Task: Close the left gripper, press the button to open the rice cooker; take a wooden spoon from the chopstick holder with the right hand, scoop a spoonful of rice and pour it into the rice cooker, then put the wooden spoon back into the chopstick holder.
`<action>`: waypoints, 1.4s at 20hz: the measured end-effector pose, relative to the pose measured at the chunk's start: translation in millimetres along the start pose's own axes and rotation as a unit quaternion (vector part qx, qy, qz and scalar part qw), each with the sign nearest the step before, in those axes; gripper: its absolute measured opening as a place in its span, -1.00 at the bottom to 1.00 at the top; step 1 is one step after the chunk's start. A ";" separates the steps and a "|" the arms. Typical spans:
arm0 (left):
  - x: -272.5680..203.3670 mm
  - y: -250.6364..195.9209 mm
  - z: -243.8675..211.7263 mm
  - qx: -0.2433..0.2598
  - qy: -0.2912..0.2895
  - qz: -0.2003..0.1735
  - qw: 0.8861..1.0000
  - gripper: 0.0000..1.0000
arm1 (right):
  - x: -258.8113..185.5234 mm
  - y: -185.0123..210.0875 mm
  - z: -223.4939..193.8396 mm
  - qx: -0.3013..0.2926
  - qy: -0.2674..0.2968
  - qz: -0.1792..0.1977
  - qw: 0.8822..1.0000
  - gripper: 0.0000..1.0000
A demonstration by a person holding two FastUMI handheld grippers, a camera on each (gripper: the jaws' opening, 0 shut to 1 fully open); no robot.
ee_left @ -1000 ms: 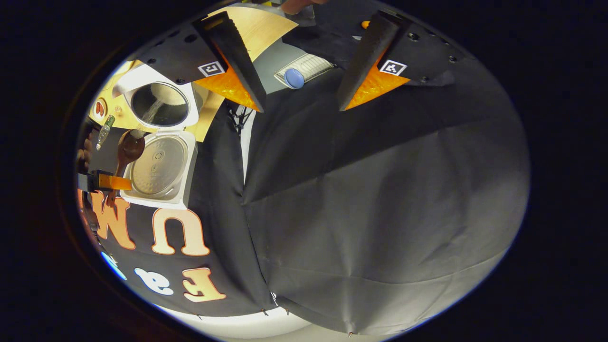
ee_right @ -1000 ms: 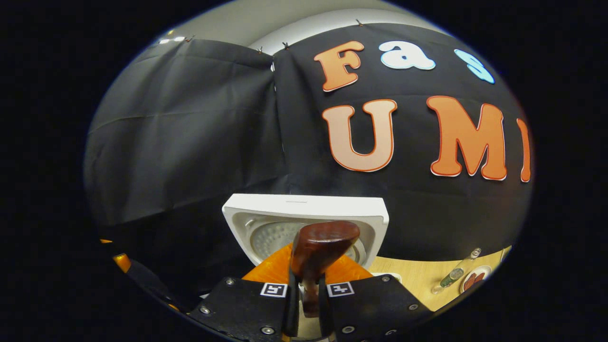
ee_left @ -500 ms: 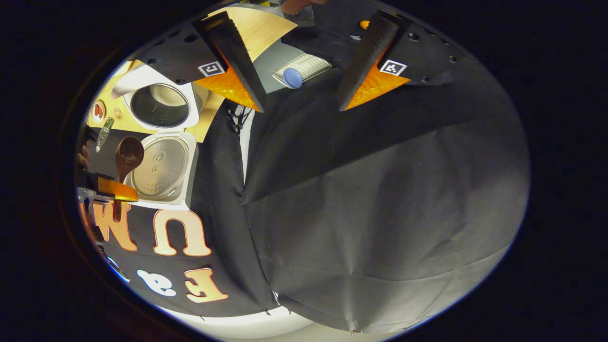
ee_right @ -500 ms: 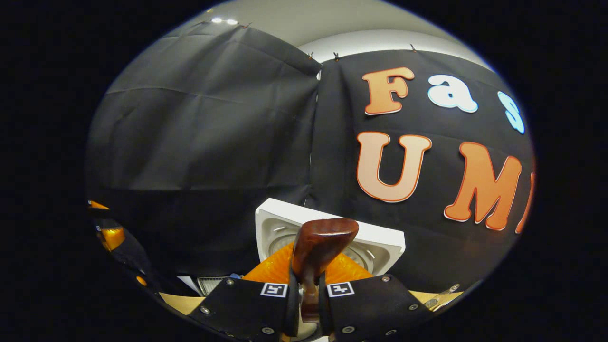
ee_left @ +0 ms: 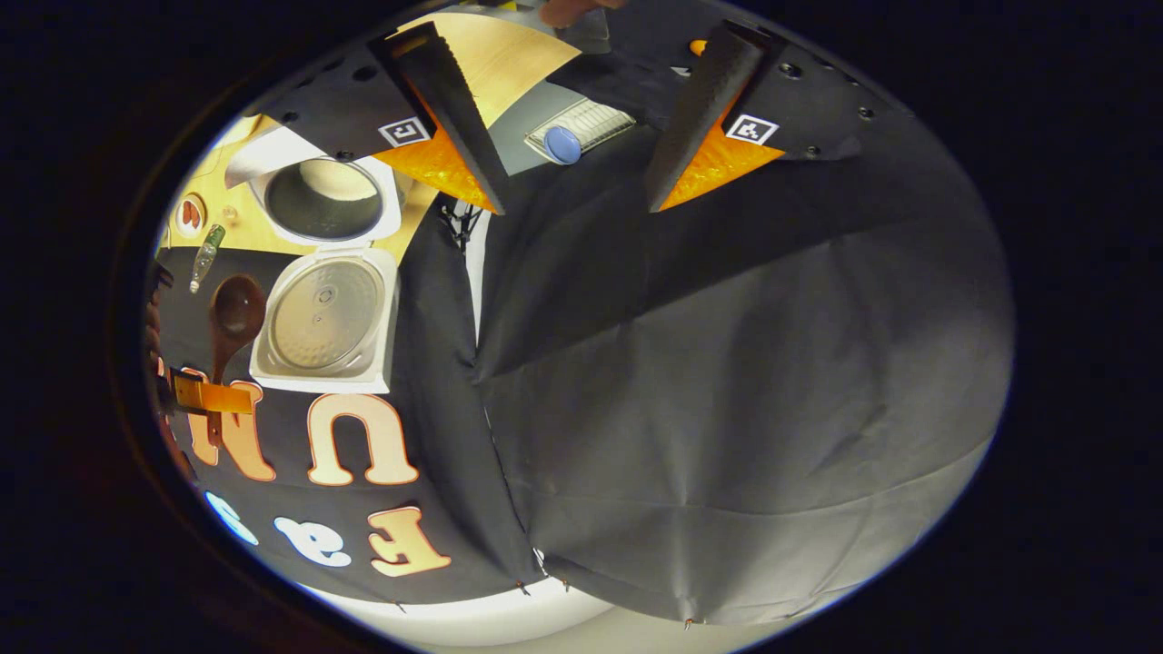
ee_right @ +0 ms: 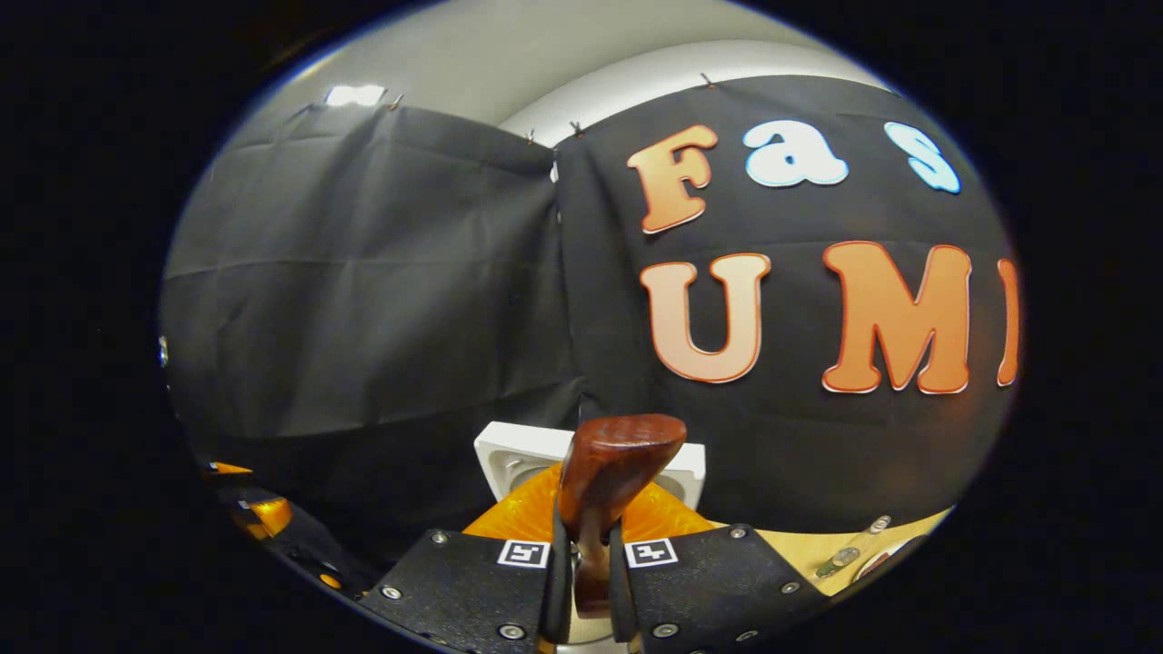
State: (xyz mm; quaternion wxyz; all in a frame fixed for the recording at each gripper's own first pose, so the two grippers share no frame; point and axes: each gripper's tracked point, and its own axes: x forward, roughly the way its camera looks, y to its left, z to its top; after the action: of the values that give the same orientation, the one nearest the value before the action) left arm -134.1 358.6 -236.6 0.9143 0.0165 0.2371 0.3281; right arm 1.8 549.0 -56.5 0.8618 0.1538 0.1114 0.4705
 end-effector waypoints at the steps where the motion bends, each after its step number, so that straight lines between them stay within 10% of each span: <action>1: -5.2 -9.4 2.7 0.000 -0.001 -0.005 1.000 0.99 | -14.0 -13.9 3.0 0.002 -0.003 -0.008 1.000 -0.67; 12: -58.0 -102.9 51.3 -0.007 -0.038 -0.046 0.998 1.00 | -187.9 -187.3 -34.0 0.020 0.024 -0.153 0.988 -0.67; 28: -139.0 -255.0 68.8 0.018 -0.058 -0.123 0.991 0.99 | -396.2 -356.1 -156.4 0.131 0.050 -0.332 0.933 -0.67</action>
State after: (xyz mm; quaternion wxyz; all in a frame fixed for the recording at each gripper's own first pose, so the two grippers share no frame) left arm -46.0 82.8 -164.1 0.9595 0.0230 0.1897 0.2072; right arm 14.7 57.6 -314.6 0.9343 0.1960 0.2597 0.1458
